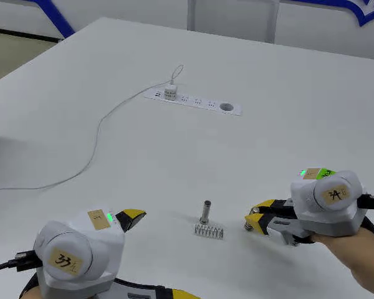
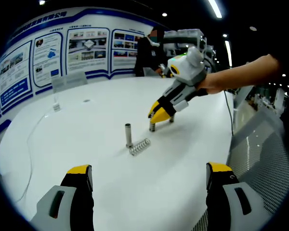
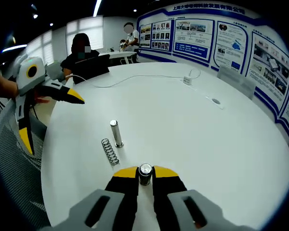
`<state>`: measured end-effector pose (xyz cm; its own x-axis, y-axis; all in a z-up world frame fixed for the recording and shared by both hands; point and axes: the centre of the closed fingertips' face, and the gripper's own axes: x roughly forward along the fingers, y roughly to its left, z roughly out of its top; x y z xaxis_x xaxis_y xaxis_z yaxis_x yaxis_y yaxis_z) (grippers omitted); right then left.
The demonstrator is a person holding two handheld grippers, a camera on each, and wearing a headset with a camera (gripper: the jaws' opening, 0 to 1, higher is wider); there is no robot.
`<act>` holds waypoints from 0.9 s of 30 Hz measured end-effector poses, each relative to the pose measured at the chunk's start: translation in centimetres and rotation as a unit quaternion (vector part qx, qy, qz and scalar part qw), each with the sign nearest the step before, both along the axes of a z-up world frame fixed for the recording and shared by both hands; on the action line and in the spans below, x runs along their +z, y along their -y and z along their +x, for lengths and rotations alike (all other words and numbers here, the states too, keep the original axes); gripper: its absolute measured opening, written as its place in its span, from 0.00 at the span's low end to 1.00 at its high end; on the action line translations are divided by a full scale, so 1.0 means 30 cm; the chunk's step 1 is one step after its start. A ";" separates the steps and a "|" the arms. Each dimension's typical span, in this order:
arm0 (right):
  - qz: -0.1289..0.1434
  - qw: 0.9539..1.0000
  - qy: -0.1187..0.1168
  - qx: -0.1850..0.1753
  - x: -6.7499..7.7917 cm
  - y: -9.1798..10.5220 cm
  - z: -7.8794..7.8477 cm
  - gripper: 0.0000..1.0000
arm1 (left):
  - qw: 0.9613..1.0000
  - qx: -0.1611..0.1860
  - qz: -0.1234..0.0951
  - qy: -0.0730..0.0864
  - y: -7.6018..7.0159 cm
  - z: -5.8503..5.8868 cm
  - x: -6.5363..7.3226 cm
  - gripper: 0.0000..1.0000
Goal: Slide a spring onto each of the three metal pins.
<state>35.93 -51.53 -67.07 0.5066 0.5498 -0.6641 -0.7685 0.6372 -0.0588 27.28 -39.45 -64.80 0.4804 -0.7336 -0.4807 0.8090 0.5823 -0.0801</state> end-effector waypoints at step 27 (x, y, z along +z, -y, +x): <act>0.028 0.997 0.068 0.001 0.175 -0.074 -0.022 0.26 | 1.000 0.023 -0.006 -0.001 -0.028 0.024 0.000 1.00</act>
